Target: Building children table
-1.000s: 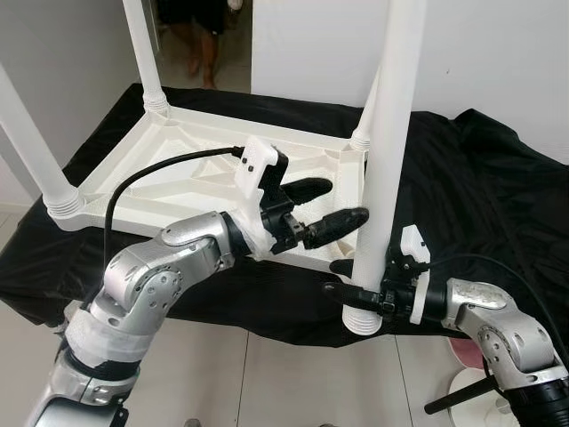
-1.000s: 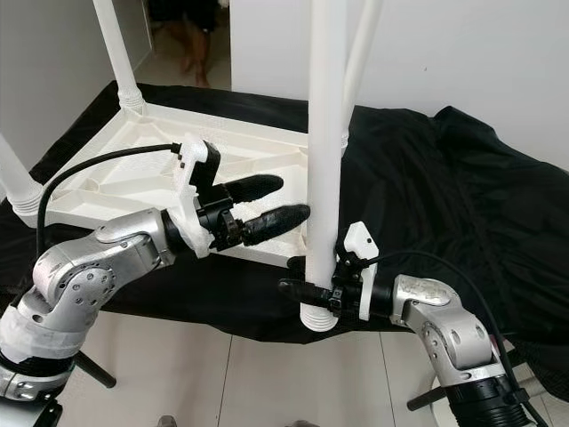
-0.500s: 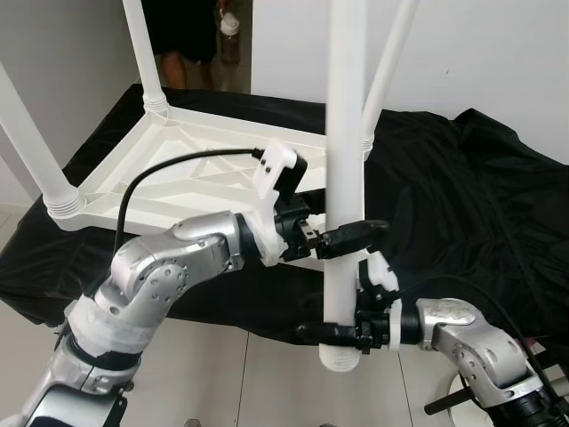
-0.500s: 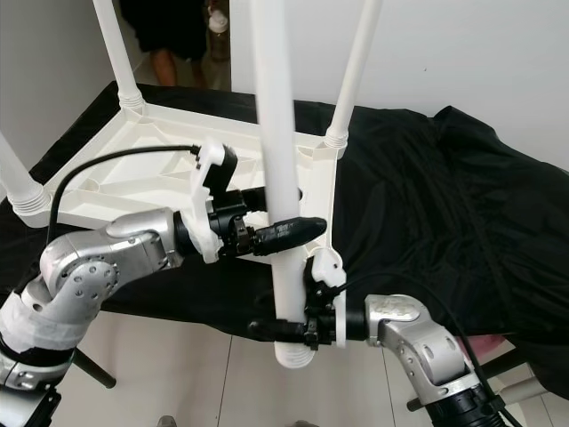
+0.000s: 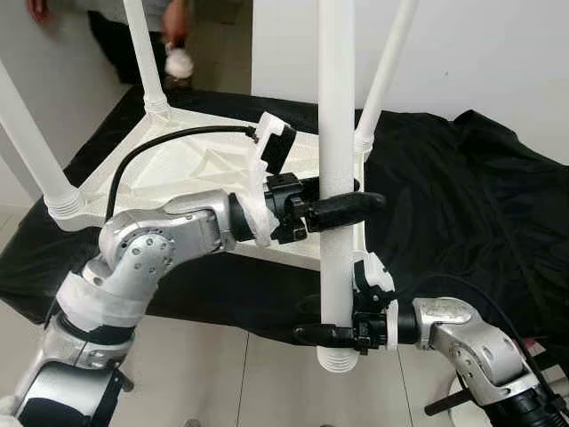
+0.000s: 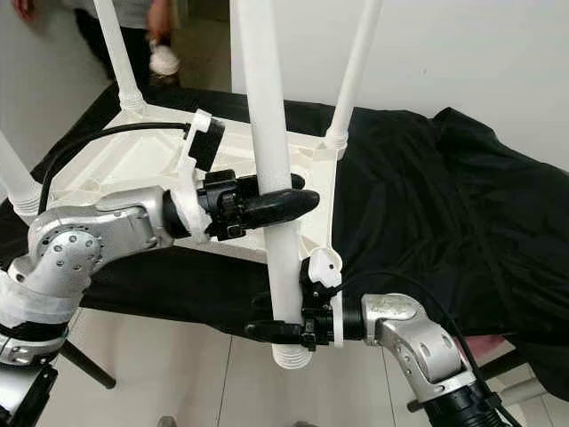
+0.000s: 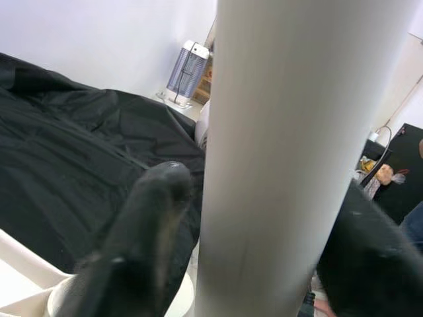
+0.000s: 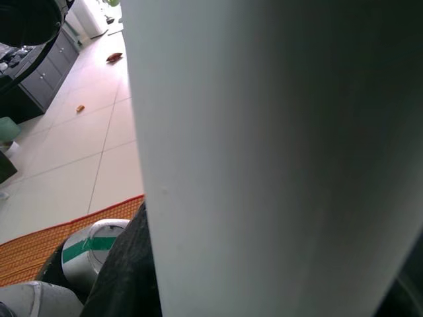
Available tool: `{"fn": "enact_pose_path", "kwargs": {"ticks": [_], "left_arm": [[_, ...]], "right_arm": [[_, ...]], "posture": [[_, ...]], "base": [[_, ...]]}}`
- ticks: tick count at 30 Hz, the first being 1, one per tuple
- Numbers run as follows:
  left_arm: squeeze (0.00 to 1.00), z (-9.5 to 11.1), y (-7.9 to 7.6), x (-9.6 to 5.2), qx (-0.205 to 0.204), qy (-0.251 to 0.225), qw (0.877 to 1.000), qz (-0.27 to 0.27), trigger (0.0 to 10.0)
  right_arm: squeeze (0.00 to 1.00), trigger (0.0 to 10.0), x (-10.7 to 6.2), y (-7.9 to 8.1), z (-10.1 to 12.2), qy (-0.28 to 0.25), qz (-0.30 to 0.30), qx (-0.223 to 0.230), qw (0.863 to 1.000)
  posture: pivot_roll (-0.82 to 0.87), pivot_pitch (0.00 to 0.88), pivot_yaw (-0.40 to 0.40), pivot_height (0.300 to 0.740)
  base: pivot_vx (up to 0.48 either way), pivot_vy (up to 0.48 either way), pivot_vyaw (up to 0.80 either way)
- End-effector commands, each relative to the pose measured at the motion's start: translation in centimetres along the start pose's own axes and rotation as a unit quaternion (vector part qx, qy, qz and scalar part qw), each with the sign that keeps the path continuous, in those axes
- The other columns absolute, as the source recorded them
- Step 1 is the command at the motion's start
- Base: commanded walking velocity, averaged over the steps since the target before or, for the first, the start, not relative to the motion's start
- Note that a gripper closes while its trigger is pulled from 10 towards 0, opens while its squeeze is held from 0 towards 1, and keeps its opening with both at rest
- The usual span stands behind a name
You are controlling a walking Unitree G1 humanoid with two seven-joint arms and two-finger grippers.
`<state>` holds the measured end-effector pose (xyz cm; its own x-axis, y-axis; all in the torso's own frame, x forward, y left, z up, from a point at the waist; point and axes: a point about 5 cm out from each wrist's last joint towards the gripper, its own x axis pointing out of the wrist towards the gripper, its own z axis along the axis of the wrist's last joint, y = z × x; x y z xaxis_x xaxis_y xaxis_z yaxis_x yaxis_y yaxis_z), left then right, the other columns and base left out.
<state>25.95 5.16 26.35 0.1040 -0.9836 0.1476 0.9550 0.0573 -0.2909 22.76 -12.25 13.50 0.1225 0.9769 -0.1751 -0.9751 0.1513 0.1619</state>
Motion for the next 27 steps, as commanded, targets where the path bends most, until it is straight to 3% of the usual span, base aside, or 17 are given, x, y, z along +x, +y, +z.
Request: {"fn": "enact_pose_path", "kwargs": {"ticks": [1, 11, 12, 24, 25, 27], "left_arm": [[0.00, 0.3, -3.1, -0.7, 0.004, 0.002, 0.954, -0.299, 0.0], [0.00, 0.7, -3.1, -0.8, 0.001, 0.004, 0.955, -0.295, 0.0], [0.00, 0.7, -3.0, -0.6, 0.006, 0.008, 0.960, -0.282, 10.0], [0.00, 2.1, -1.9, 0.3, 0.012, 0.000, 0.980, -0.198, 10.0], [0.00, 2.6, -1.5, 0.4, 0.022, -0.009, 0.984, -0.174, 10.0], [0.00, 3.1, -1.1, 0.4, 0.032, -0.015, 0.988, -0.150, 10.0]], "right_arm": [[0.00, 10.0, -0.2, -0.2, 0.1, 0.008, 0.003, -0.005, 1.000], [0.00, 10.0, -0.2, -0.3, -0.1, 0.010, -0.001, 0.003, 1.000], [1.00, 10.0, -0.3, -0.5, 0.0, 0.008, -0.006, 0.008, 1.000], [1.00, 10.0, -1.1, -1.0, 0.9, -0.008, -0.027, -0.005, 1.000], [0.00, 10.0, -1.1, -1.3, 1.1, -0.010, -0.036, -0.010, 0.999], [0.00, 10.0, -1.2, -1.5, 1.3, -0.016, -0.043, -0.011, 0.999]], "posture": [[-0.02, 0.000, -0.060, 0.740], [-0.02, 0.000, -0.060, 0.740], [-0.03, 0.000, -0.060, 0.740], [-0.02, 0.000, -0.069, 0.740], [-0.02, 0.000, -0.069, 0.740], [-0.02, 0.000, -0.069, 0.740]], "base": [[0.000, 0.000, 0.00], [0.000, 0.000, 0.00], [0.000, 0.000, 0.00], [0.000, 0.000, 0.00], [0.000, 0.000, 0.00], [0.000, 0.000, 0.00]]}}
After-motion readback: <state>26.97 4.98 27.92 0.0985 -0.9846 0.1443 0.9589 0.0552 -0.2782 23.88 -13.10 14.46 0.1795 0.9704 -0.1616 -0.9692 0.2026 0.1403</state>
